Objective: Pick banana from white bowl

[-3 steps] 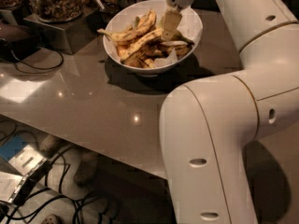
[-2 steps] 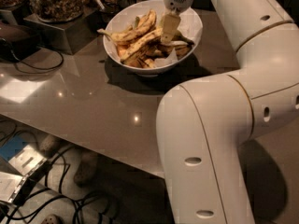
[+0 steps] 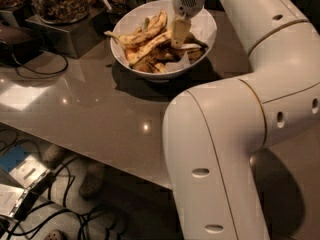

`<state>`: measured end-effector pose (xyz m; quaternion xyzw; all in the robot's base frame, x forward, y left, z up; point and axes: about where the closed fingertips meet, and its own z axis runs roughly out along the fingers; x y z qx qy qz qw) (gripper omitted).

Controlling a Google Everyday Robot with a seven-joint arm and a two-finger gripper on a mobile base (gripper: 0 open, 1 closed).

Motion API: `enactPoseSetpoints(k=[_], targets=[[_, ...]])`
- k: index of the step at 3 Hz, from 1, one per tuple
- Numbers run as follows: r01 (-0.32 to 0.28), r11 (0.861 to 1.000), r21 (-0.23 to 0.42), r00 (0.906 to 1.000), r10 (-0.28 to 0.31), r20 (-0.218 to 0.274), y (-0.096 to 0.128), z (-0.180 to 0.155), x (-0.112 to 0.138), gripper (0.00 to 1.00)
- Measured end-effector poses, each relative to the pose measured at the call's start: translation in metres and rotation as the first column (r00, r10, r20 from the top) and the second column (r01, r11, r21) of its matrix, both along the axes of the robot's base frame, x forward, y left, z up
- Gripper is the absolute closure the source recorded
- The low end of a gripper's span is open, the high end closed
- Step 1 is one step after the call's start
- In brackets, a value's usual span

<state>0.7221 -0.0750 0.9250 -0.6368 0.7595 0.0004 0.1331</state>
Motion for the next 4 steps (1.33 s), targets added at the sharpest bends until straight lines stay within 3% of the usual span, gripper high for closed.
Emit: enactPoseSetpoints(k=[1,2,3,4], targets=[[0.0,1.0,0.0,1.0,0.0,0.0,0.0,0.0,0.0,0.85],[0.0,1.0,0.0,1.0,0.0,0.0,0.0,0.0,0.0,1.0],[0.002,0.998,0.07,0.9984,-0.006,0.056,-0.002,0.018,-0.001,1.0],[-0.027,0.984,0.175,0.9946,0.009,0.103,-0.01,0.043,-0.019,1.0]])
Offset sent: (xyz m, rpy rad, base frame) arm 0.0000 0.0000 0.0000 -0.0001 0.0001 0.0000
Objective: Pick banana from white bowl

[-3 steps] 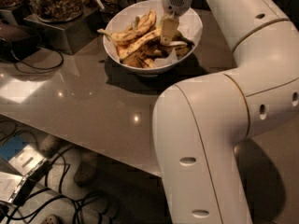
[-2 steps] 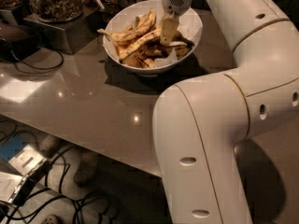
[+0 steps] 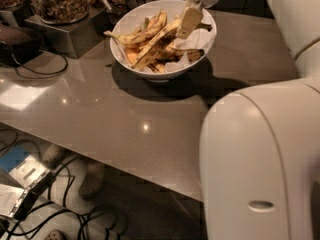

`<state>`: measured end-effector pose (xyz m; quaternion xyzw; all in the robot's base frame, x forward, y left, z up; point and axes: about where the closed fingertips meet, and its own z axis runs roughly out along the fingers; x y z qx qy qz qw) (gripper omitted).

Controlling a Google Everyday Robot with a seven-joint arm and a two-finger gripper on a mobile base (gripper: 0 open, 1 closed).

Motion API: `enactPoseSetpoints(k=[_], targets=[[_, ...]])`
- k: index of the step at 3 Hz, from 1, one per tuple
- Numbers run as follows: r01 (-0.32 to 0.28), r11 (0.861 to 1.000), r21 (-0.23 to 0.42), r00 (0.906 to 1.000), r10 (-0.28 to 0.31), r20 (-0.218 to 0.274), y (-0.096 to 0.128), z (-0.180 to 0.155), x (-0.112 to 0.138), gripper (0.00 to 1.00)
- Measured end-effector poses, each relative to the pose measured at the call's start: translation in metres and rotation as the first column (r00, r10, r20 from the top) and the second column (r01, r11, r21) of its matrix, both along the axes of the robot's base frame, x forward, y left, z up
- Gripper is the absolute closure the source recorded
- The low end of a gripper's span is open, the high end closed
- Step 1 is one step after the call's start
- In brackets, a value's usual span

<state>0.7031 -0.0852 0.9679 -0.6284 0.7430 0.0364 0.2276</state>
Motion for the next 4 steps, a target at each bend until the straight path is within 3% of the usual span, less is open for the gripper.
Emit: enactPoseSetpoints(k=[1,2,4], targets=[[-0.044,0.997,0.057,0.9989,0.043,0.02,-0.004,0.012,-0.026,1.0],[-0.045,0.998,0.054,0.9989,0.045,0.013,-0.001,0.008,-0.026,1.0],[-0.009,0.99,0.139,0.9999,0.01,-0.004,-0.011,0.036,-0.055,1.0]])
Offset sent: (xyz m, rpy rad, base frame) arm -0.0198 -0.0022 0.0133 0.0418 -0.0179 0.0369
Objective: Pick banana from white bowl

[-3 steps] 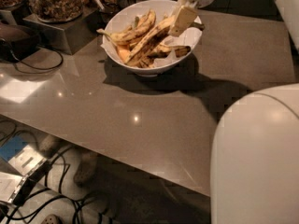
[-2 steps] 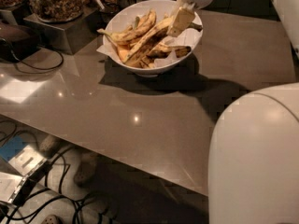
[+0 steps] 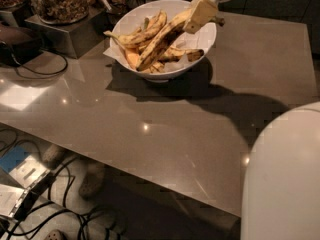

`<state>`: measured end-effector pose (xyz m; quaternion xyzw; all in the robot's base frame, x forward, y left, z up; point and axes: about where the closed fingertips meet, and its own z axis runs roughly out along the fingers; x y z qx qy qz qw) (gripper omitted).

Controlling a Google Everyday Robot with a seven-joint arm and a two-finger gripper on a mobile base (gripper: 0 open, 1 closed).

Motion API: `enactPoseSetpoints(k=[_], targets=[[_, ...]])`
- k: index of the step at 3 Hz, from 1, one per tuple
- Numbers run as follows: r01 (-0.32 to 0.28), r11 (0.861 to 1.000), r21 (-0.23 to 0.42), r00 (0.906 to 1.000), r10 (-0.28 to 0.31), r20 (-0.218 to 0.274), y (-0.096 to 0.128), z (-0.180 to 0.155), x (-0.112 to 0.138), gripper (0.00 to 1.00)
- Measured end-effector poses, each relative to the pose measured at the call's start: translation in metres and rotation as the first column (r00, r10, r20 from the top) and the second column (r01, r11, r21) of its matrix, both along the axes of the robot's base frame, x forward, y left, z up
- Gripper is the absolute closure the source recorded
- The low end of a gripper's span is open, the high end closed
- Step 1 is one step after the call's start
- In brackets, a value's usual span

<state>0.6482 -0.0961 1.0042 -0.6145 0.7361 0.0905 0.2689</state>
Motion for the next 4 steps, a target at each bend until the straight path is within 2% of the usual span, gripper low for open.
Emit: enactPoseSetpoints(k=[1,3,4], targets=[[0.001,0.998,0.069,0.9999,-0.002,0.011,-0.008,0.019,-0.021,1.0],[0.005,0.998,0.068,1.0,-0.005,0.003,-0.007,0.021,-0.025,1.0],[0.011,0.996,0.084,0.9993,-0.008,-0.036,-0.008,0.023,-0.051,1.0]])
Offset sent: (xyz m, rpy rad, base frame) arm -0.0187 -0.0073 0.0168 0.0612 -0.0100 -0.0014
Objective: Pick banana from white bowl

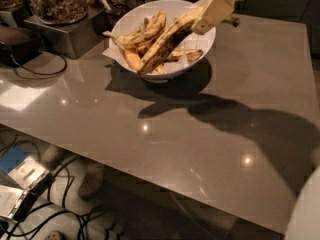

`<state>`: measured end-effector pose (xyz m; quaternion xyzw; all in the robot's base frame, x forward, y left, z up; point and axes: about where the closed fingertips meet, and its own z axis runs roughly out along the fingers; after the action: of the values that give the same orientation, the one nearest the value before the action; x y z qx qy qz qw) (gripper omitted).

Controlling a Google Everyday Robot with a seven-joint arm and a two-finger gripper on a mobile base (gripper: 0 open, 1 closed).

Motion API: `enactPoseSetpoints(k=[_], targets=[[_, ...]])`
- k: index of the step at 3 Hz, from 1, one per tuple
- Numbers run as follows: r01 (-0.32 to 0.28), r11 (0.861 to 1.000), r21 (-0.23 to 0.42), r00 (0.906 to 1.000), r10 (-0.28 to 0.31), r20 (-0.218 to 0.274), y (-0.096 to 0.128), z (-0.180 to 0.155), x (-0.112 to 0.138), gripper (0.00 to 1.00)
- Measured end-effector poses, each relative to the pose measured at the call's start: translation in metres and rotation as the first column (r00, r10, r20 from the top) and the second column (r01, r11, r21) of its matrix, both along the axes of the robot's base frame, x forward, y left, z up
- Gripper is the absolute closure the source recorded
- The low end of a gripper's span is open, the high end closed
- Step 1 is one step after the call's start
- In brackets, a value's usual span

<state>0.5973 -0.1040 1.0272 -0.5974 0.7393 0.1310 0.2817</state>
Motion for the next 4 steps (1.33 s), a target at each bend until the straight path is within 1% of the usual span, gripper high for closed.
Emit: enactPoseSetpoints(k=[1,3,4], targets=[[-0.017,0.999,0.037,0.9987,0.019,-0.048,0.001,-0.002,-0.037,1.0],[-0.016,0.999,0.038,0.9987,0.018,-0.048,0.003,-0.005,-0.035,1.0],[-0.027,0.999,0.03,0.9955,0.03,-0.09,0.008,-0.016,-0.058,1.0]])
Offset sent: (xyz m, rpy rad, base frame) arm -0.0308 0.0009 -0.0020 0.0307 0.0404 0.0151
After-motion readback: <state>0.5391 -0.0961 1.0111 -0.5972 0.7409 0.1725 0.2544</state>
